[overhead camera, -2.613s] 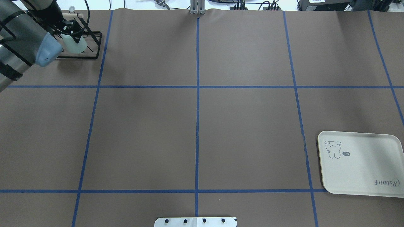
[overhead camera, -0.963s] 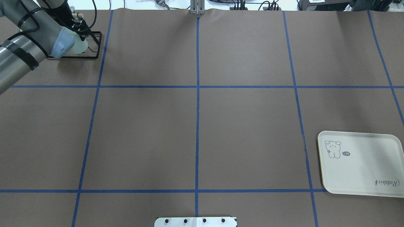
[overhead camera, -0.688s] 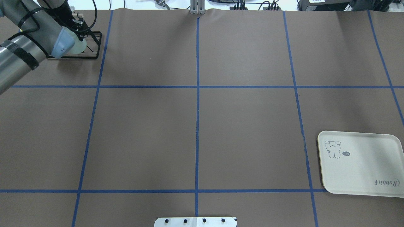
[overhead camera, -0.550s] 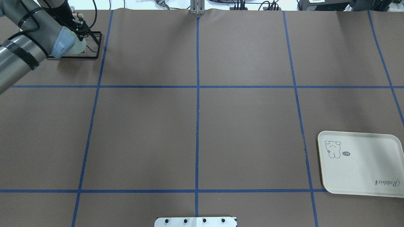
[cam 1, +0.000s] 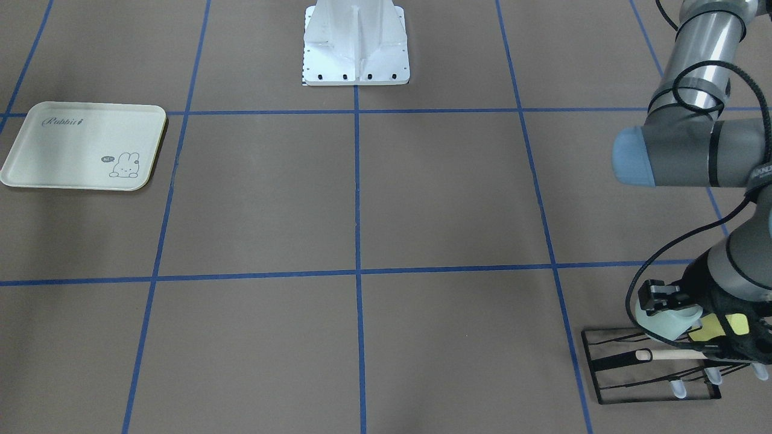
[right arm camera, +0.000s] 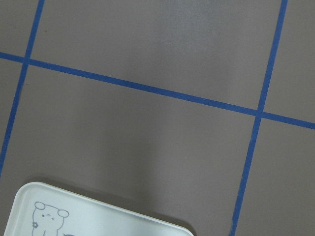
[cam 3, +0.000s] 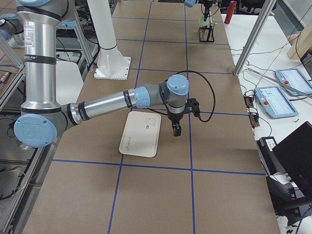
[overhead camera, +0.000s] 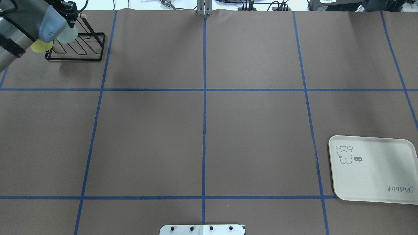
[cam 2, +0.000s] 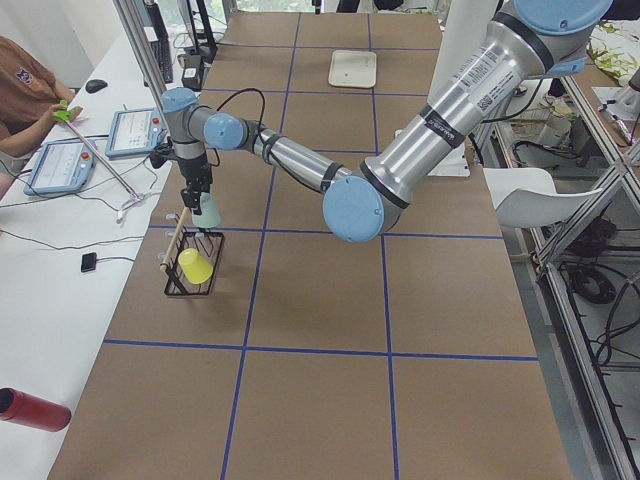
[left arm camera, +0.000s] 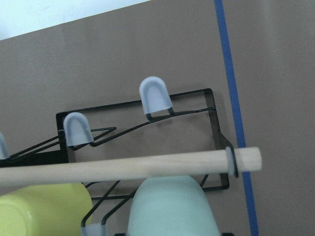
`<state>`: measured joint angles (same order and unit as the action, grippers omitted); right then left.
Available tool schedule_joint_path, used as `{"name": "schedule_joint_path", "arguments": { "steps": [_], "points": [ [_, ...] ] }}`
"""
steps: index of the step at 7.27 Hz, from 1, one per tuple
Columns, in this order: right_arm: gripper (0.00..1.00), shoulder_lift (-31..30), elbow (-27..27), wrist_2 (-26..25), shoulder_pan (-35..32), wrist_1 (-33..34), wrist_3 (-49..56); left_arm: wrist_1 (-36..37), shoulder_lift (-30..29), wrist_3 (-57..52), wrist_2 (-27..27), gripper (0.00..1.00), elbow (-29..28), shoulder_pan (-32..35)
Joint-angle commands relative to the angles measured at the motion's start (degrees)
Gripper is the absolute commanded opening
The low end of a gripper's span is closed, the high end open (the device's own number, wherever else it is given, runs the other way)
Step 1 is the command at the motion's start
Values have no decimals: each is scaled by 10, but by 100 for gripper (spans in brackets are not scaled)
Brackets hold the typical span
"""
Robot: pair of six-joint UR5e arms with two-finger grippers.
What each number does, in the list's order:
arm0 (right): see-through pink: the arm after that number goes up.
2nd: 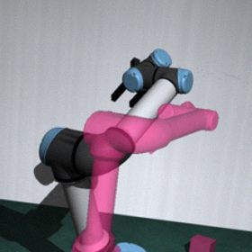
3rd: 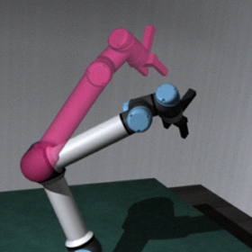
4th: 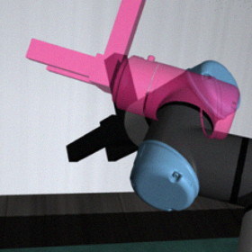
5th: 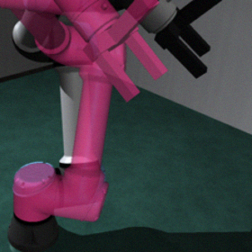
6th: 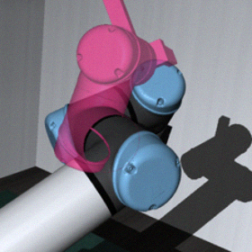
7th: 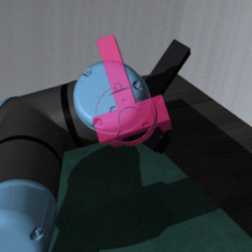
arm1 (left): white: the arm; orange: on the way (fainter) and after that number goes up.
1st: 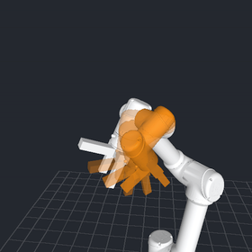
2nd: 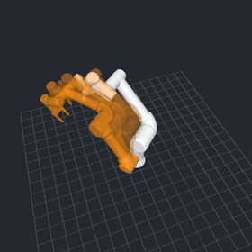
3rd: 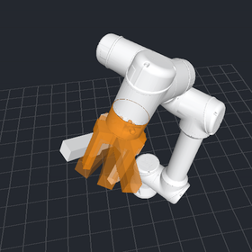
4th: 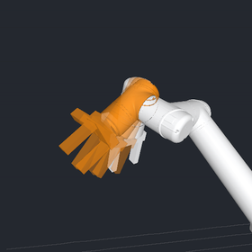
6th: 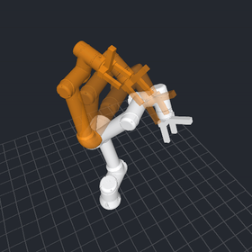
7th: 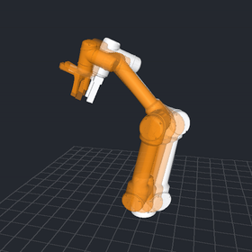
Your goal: Left arm grabs green cup and hands to right arm on tray
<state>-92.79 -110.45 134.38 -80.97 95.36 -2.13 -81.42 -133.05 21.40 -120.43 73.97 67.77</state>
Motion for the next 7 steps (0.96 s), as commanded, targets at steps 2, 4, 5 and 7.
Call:
{"name": "schedule_joint_path", "arguments": {
  "steps": [2,4,5,7],
  "points": [
    [100,1,2,6,21,-52,-25,111,1,25,-94,0,103,20],
    [99,4,3,4,75,-129,-134,115,2,198,-187,0,171,13],
    [99,15,8,4,101,-199,-240,114,2,264,-240,0,202,6],
    [99,54,19,11,161,-332,-452,7,-2,464,-270,0,234,-46]
  ]
}}
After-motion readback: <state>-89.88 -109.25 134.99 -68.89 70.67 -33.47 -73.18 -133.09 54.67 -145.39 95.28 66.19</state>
